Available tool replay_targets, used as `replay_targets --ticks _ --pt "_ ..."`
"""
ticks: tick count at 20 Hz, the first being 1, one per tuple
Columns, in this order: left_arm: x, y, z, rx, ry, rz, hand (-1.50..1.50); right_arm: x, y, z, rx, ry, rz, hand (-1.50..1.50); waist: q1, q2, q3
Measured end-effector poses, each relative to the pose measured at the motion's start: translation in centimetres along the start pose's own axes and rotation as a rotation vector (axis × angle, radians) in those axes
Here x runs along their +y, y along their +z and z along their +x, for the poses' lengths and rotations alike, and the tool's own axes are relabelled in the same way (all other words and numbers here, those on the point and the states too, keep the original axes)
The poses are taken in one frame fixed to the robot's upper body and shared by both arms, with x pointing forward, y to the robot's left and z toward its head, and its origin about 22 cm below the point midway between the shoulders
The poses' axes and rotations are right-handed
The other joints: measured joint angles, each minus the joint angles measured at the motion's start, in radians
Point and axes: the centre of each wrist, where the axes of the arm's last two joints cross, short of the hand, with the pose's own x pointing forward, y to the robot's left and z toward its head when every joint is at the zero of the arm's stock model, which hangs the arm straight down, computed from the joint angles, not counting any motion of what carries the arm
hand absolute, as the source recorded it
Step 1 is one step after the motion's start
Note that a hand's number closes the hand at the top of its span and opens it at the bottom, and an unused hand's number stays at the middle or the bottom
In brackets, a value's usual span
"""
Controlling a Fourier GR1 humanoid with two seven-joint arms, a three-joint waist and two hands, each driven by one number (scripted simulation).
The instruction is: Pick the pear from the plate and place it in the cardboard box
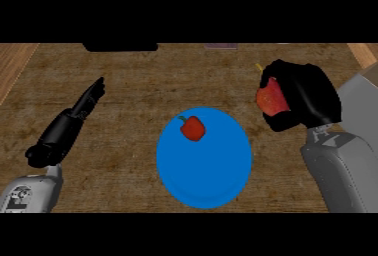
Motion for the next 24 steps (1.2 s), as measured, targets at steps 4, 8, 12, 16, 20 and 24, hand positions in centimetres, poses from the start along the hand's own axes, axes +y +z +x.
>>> replay_targets --ticks 4,8,12,16,20,24 --pt "-0.3 -0.3 0.5 -0.005 0.0 0.001 0.0 -2.6 -0.1 -1.4 0.176 -0.08 -0.141 1.5 0.002 0.0 0.0" --pt "-0.1 -0.2 0.3 0.001 0.006 -0.001 0.0 -5.4 -0.2 -3.9 0.33 -0.126 -0.245 1.5 0.005 0.002 0.0" --pt "-0.2 -0.4 0.5 -0.009 0.002 -0.002 0.0 -7.6 -0.5 -7.8 0.45 -0.15 -0.312 1.5 0.01 0.004 0.0" --pt "0.6 -0.8 0.6 -0.008 -0.002 -0.008 0.0 -9.2 -0.3 -12.2 0.527 -0.152 -0.337 1.5 0.013 0.005 0.0" --pt "0.8 -1.0 0.4 -0.012 -0.001 -0.008 0.0 -9.6 0.4 -16.7 0.578 -0.082 -0.275 1.5 0.015 0.006 0.0" --pt "0.1 -1.1 0.6 -0.018 0.003 -0.014 0.0 -9.4 0.6 -20.1 0.646 -0.061 -0.104 1.5 0.023 0.008 0.0"
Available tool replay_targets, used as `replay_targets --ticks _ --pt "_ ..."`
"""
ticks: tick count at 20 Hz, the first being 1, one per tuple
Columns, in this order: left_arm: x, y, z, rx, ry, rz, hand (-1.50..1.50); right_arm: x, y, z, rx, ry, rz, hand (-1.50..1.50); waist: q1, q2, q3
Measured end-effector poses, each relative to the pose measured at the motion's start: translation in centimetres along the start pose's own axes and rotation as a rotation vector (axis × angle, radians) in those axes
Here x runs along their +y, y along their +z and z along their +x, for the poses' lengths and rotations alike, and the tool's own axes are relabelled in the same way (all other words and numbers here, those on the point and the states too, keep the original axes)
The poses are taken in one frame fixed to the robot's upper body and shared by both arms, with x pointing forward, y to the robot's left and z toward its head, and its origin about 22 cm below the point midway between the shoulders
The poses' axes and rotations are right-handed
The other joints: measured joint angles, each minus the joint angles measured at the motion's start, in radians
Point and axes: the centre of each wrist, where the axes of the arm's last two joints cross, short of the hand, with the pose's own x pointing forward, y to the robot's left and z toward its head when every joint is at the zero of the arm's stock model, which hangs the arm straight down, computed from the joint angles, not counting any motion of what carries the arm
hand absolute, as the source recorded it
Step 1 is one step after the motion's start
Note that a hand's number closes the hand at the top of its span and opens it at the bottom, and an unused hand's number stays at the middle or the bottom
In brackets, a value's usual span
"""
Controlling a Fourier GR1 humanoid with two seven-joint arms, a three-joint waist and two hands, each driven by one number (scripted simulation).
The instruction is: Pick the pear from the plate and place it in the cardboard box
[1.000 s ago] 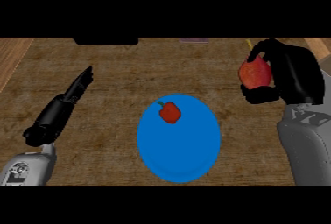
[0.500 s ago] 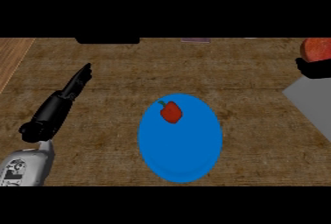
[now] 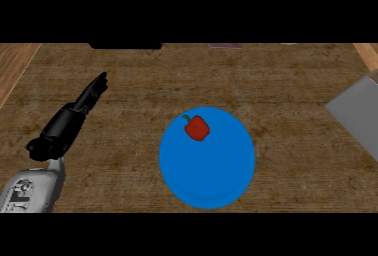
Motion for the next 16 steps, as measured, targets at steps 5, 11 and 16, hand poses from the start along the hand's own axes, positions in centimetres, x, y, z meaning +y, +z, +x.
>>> replay_targets --ticks 5,11,16 --pt "-0.7 0.0 0.4 -0.002 -0.004 -0.001 0.0 0.2 -1.7 -4.3 0.045 0.025 0.179 1.5 0.003 0.001 0.001" --pt "0.0 -0.1 0.1 -0.004 -0.002 -0.01 0.0 0.2 -2.6 -8.7 0.087 0.07 0.355 -1.5 0.006 0.002 -0.002" --pt "0.1 0.1 0.1 0.003 -0.007 -0.002 0.0 0.6 -2.7 -10.8 0.002 0.015 0.473 -1.5 0.006 0.0 -0.001"
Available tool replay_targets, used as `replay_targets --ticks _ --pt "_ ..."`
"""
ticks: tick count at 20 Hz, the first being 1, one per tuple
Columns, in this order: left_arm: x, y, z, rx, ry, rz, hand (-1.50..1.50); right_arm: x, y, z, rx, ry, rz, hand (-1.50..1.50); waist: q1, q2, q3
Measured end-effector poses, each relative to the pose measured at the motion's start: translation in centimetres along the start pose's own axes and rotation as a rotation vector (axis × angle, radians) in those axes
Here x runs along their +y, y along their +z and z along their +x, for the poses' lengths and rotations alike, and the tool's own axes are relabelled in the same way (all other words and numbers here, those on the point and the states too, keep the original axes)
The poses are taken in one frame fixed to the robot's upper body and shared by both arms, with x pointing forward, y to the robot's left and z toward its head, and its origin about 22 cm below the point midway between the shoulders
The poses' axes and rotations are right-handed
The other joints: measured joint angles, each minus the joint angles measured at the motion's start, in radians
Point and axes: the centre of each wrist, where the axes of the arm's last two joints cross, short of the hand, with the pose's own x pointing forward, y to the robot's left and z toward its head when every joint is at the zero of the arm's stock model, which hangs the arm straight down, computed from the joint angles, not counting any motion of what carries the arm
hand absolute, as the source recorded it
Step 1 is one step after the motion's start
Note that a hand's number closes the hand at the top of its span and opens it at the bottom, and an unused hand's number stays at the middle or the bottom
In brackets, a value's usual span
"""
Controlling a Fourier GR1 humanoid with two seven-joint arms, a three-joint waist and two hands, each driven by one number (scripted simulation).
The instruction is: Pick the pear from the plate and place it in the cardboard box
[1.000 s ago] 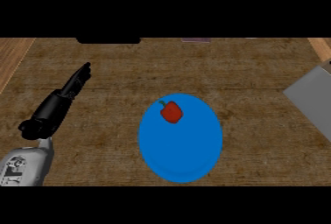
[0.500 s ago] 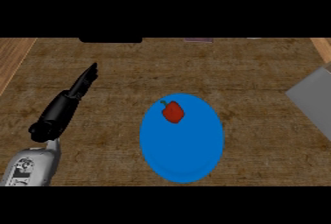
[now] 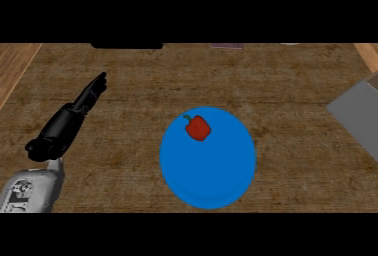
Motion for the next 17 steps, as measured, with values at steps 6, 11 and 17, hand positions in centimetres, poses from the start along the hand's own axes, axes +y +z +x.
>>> replay_targets --ticks 6,11,17 --pt "-0.1 0.4 -0.1 0.001 0.004 0.007 0.0 -1.1 0.1 -0.7 -0.218 -0.273 -0.151 -1.5 -0.008 -0.004 0.003" --pt "0.0 0.5 -0.3 0.009 0.003 0.01 0.0 -0.6 -0.4 -1.7 -0.297 -0.722 -0.305 -1.5 -0.02 -0.006 0.004" --pt "-0.1 0.3 0.4 -0.001 0.004 0.005 0.0 -1.3 1.0 -5.6 -0.233 -1.014 -0.433 -1.5 -0.006 0.001 0.004"
